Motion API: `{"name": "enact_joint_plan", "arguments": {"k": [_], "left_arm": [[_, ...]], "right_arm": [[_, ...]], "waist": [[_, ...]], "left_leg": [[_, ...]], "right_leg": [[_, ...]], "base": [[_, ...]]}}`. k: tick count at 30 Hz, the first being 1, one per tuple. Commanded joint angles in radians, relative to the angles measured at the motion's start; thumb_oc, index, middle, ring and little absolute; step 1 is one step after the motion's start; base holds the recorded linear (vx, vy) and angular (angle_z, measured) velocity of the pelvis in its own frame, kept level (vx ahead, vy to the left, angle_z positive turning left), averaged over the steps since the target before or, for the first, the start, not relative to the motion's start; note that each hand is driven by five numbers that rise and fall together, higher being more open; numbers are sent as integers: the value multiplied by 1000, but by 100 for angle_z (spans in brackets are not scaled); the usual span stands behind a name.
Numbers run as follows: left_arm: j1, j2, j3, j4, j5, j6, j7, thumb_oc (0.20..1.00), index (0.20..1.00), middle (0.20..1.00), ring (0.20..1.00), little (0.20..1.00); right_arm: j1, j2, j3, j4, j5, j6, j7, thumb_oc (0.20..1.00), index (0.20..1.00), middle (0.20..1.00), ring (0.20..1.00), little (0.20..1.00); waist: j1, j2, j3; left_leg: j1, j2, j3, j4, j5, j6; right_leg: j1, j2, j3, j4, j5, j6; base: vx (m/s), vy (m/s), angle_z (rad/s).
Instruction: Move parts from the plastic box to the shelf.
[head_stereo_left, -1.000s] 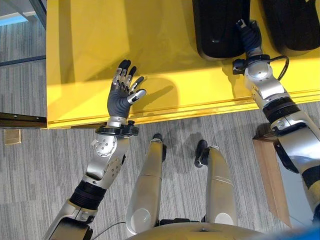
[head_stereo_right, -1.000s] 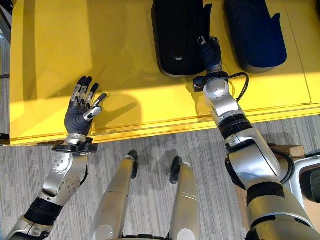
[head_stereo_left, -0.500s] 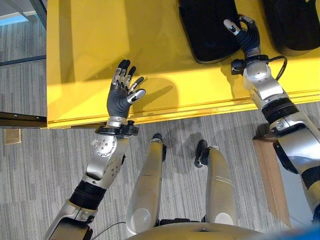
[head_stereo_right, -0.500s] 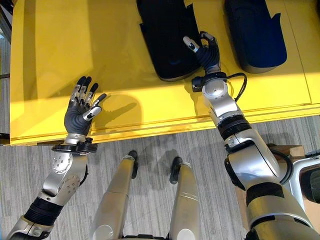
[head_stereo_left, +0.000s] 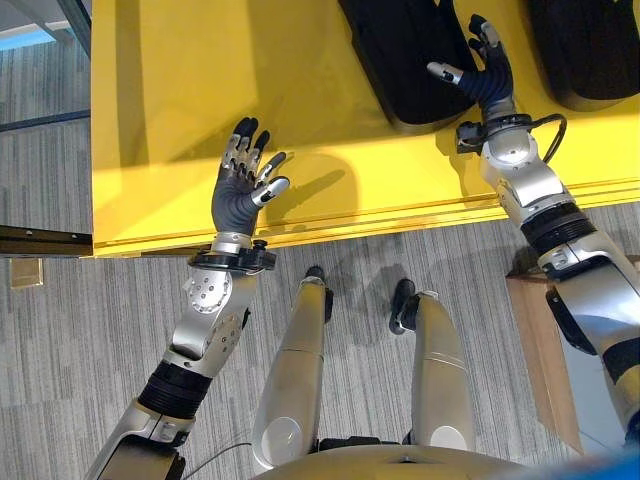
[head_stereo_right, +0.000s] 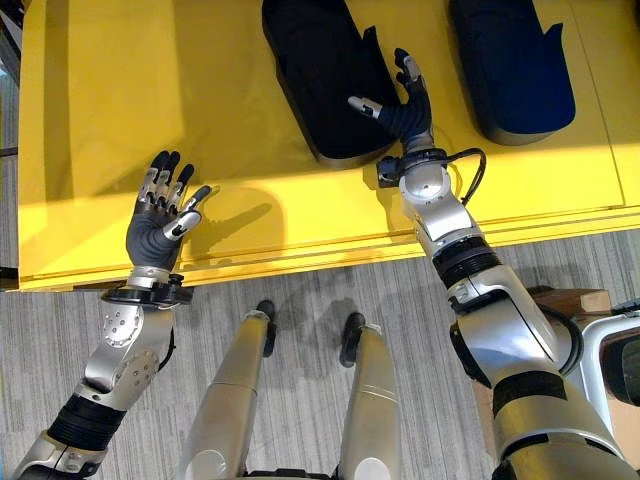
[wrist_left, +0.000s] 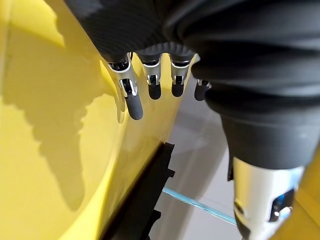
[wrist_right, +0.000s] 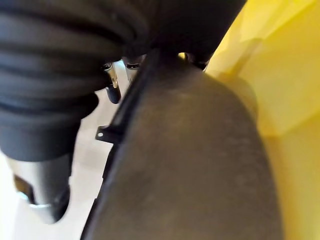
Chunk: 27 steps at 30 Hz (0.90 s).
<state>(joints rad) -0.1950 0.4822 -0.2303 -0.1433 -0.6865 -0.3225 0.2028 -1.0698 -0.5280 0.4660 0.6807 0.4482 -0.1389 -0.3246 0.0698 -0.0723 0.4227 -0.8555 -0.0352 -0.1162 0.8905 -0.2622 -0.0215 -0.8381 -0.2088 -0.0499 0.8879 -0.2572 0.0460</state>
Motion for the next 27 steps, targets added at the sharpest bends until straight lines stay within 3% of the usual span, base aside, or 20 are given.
{"name": "enact_joint_plan", "arguments": {"k": [1, 27], "left_arm": [[106, -4, -11, 19, -7, 28, 26, 1000, 1000, 1000, 1000, 1000], [124, -37, 35, -3, 19, 32, 53, 1000, 1000, 1000, 1000, 1000]], "right_arm": [[35, -3, -25, -17, 20, -19, 9, 1000, 1000, 1000, 1000, 1000], [378, 22, -196, -509, 71, -105, 29, 1000, 1000, 1000, 1000, 1000]], "waist": [[13, 2, 14], [-9, -11, 15]], "left_leg": [[-13, 12, -16, -52, 14, 5], [-12, 16, -9, -42, 5, 13]], "right_leg": [[25, 1, 12, -31, -19, -28], [27, 3, 19, -31, -18, -22]], "base": [[0, 0, 0], [0, 0, 0]]}}
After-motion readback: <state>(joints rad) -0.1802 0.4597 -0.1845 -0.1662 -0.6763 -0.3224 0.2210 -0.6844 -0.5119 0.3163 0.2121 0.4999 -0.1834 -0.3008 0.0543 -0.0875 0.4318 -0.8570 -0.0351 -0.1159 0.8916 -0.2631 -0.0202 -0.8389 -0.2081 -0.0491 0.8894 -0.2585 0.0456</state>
